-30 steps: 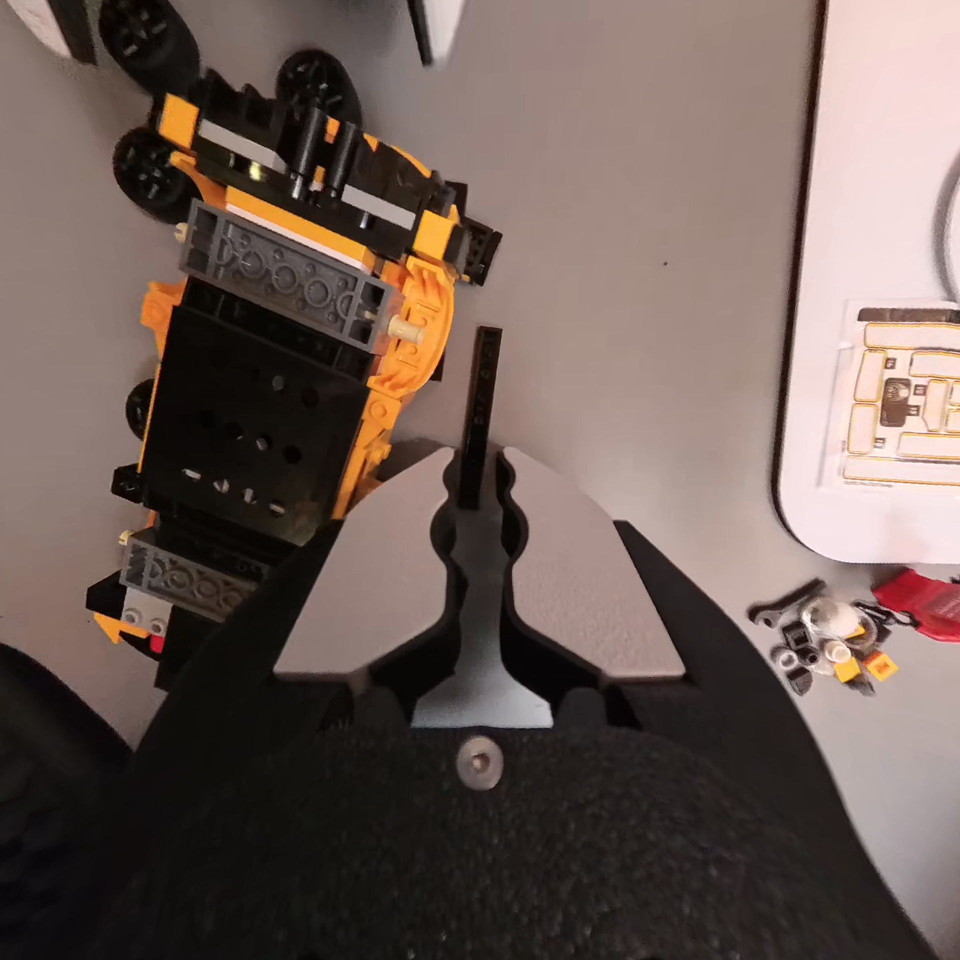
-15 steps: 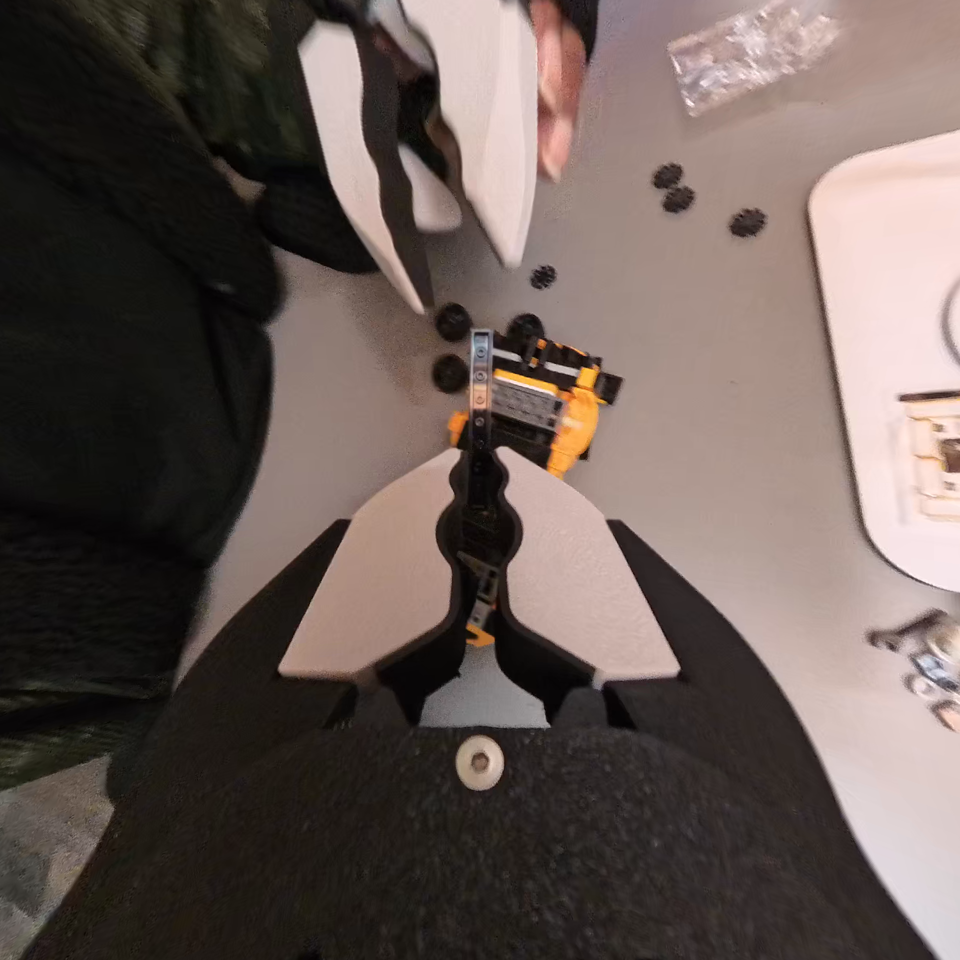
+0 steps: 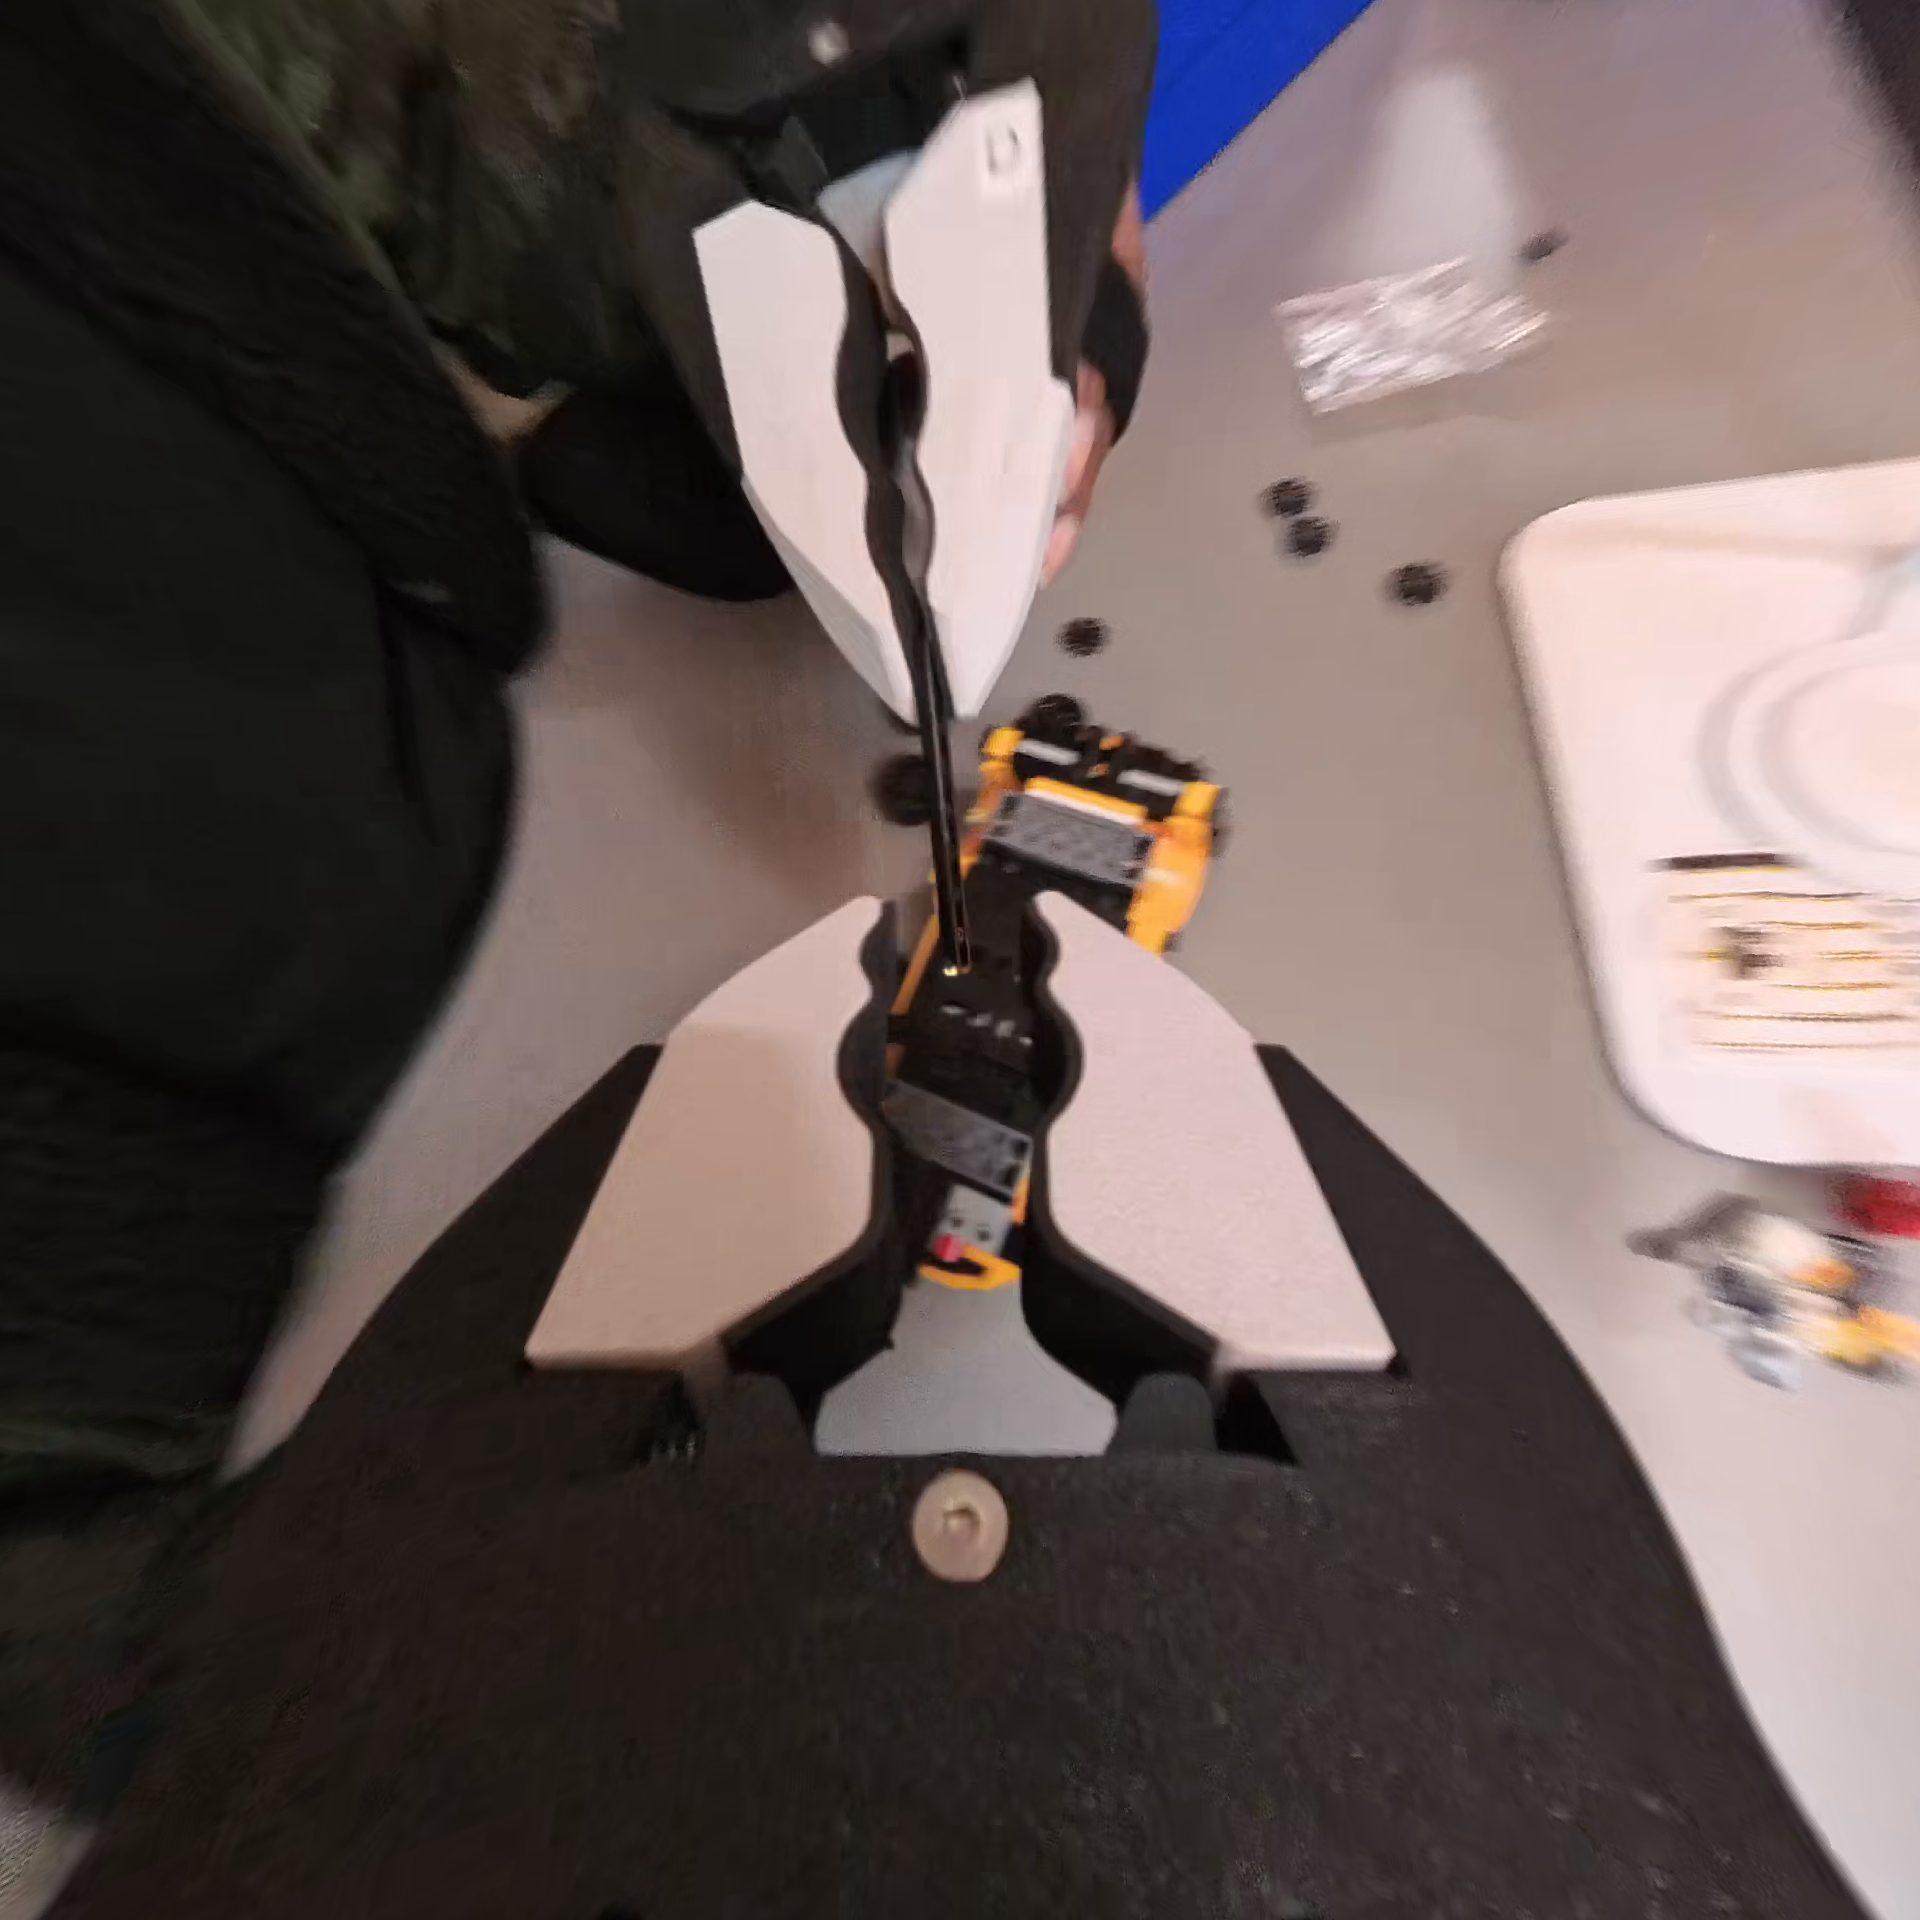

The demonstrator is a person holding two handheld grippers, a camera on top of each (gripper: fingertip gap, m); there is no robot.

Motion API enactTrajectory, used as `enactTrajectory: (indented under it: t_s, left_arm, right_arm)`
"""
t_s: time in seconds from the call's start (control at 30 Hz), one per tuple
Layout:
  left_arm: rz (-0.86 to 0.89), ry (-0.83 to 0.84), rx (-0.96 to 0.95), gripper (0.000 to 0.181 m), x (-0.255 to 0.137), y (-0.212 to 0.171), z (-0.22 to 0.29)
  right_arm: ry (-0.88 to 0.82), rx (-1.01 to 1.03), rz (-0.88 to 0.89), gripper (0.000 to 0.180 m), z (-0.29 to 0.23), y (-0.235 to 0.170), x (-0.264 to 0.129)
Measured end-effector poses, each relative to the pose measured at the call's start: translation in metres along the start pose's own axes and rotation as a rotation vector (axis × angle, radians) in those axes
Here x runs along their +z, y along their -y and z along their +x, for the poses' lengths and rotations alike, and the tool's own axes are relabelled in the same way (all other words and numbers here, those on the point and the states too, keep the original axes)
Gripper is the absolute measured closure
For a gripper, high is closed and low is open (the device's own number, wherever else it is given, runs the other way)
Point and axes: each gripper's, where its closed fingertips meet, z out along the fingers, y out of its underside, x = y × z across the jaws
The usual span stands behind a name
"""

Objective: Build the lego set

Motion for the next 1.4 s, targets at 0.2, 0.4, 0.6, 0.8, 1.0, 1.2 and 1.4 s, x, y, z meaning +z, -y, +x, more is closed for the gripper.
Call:
enactTrajectory:
  t_s: [0.2, 0.4, 0.6, 0.8, 1.0, 1.2, 1.4]
  left_arm:
    - [0.021, -0.260, -0.721, 0.178, 0.010, -0.012, -0.010]
    - [-0.017, -0.336, -0.876, 0.178, 0.020, -0.010, -0.018]
    - [-0.020, -0.300, -0.877, 0.175, 0.021, -0.015, -0.030]
    - [-0.102, -0.187, -0.483, 0.165, 0.022, -0.039, -0.045]
    - [-0.243, -0.302, -0.391, 0.167, 0.042, -0.054, -0.047]
    - [-0.297, -0.469, -0.504, 0.170, 0.054, -0.055, -0.040]
    - [-0.312, -0.486, -0.514, 0.173, 0.057, -0.057, -0.037]
  right_arm:
    - [-0.541, -0.392, -0.119, 0.153, 0.013, 0.000, 0.000]
    - [-0.564, -0.356, -0.237, 0.164, 0.023, -0.017, 0.020]
    - [-0.487, -0.157, -0.203, 0.172, 0.032, -0.019, 0.025]
    - [-0.328, 0.143, -0.234, 0.172, 0.036, -0.051, 0.034]
    - [-0.243, 0.219, -0.289, 0.172, 0.036, -0.063, 0.040]
    - [-0.194, 0.234, -0.306, 0.172, 0.038, -0.067, 0.042]
    - [-0.160, 0.238, -0.307, 0.172, 0.037, -0.067, 0.043]
